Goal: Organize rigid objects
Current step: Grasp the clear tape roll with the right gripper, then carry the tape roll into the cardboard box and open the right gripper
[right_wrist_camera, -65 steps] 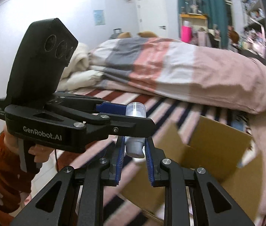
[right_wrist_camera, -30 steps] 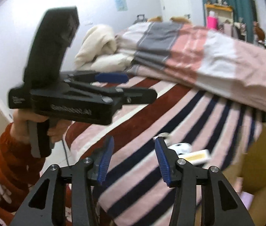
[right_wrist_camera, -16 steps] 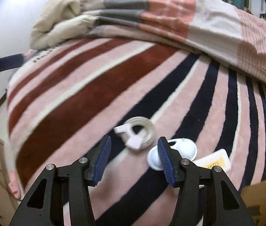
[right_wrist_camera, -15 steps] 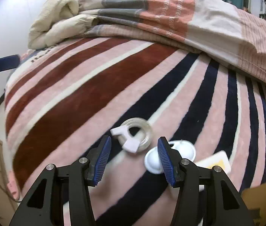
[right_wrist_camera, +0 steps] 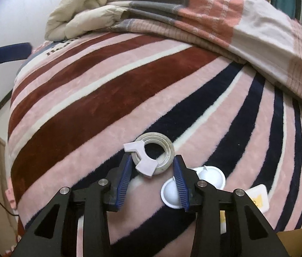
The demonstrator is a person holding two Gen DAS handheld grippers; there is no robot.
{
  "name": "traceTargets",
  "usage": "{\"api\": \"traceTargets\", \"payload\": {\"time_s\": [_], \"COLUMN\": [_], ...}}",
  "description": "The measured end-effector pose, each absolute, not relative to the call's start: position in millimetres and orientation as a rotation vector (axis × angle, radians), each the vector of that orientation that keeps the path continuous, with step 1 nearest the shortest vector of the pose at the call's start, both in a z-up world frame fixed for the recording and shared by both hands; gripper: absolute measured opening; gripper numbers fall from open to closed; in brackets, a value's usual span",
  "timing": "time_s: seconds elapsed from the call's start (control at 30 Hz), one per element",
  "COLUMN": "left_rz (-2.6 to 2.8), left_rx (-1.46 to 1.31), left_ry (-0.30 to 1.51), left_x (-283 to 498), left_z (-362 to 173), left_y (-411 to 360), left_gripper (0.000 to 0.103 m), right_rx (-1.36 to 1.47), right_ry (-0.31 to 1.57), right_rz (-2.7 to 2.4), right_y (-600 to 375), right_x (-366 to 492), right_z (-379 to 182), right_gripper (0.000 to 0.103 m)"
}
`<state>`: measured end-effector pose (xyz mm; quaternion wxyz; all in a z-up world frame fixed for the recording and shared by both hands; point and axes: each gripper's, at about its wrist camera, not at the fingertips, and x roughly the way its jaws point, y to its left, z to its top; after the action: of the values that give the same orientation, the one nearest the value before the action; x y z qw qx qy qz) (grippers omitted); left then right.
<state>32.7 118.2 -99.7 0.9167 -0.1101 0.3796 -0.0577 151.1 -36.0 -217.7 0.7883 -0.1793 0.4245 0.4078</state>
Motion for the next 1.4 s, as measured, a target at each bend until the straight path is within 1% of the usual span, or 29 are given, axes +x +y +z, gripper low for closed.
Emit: {"api": "traceTargets", "payload": {"time_s": [0.07, 0.2, 0.4, 0.43, 0.5, 0.53, 0.57, 0.6, 0.67, 0.7, 0.73, 0.77, 1.03, 1.23, 1.4], "left_rz": [-0.116, -0.149, -0.291, -0.309, -0.358, -0.388, -0.415, -0.437, -0.472, -0.497, -0.525, -0.532, -0.628, -0.680, -0.681], "left_rx": [-0.225, -0.237, -0.271, -0.266, -0.261, -0.260, -0.256, -0.247, -0.228, -0.222, -0.224, -0.219, -0.143, -0.085, -0.045], "left_ry": [0.786, 0.798, 0.795, 0.793, 0.786, 0.784, 0.783, 0.780, 0.772, 0.770, 0.763, 0.758, 0.780, 0.843, 0.892], "left_x": [32, 31, 34, 35, 37, 38, 40, 41, 45, 48, 50, 52, 84, 110, 121], "left_z": [-99, -97, -84, -80, -71, -67, -62, -58, -50, -45, -40, -37, -21, -23, -30], "left_y": [118, 116, 89, 83, 68, 59, 51, 41, 23, 13, 4, -3, -83, -136, -163], "left_gripper": [0.083, 0.083, 0.083, 0.081, 0.072, 0.063, 0.057, 0.054, 0.041, 0.038, 0.033, 0.032, 0.031, 0.031, 0.031], "right_rx": [-0.398, -0.360, -0.325, -0.315, -0.299, -0.287, -0.275, -0.267, -0.262, -0.260, -0.255, -0.247, -0.212, -0.186, -0.170], "right_ry": [0.896, 0.848, 0.738, 0.714, 0.691, 0.675, 0.658, 0.643, 0.623, 0.615, 0.611, 0.607, 0.624, 0.712, 0.783], "right_rz": [0.870, 0.919, 0.991, 0.994, 0.983, 0.971, 0.962, 0.954, 0.938, 0.926, 0.905, 0.888, 0.773, 0.690, 0.635], "right_y": [-35, -44, -65, -73, -83, -91, -100, -107, -120, -128, -137, -147, -218, -263, -282], "right_x": [148, 131, 89, 81, 74, 70, 68, 65, 63, 63, 65, 67, 86, 104, 115], "right_z": [-217, -196, -133, -120, -103, -94, -84, -78, -68, -64, -60, -57, -47, -51, -58], "right_gripper": [0.036, 0.036, 0.036, 0.036, 0.036, 0.035, 0.035, 0.035, 0.035, 0.035, 0.036, 0.035, 0.035, 0.035, 0.036]}}
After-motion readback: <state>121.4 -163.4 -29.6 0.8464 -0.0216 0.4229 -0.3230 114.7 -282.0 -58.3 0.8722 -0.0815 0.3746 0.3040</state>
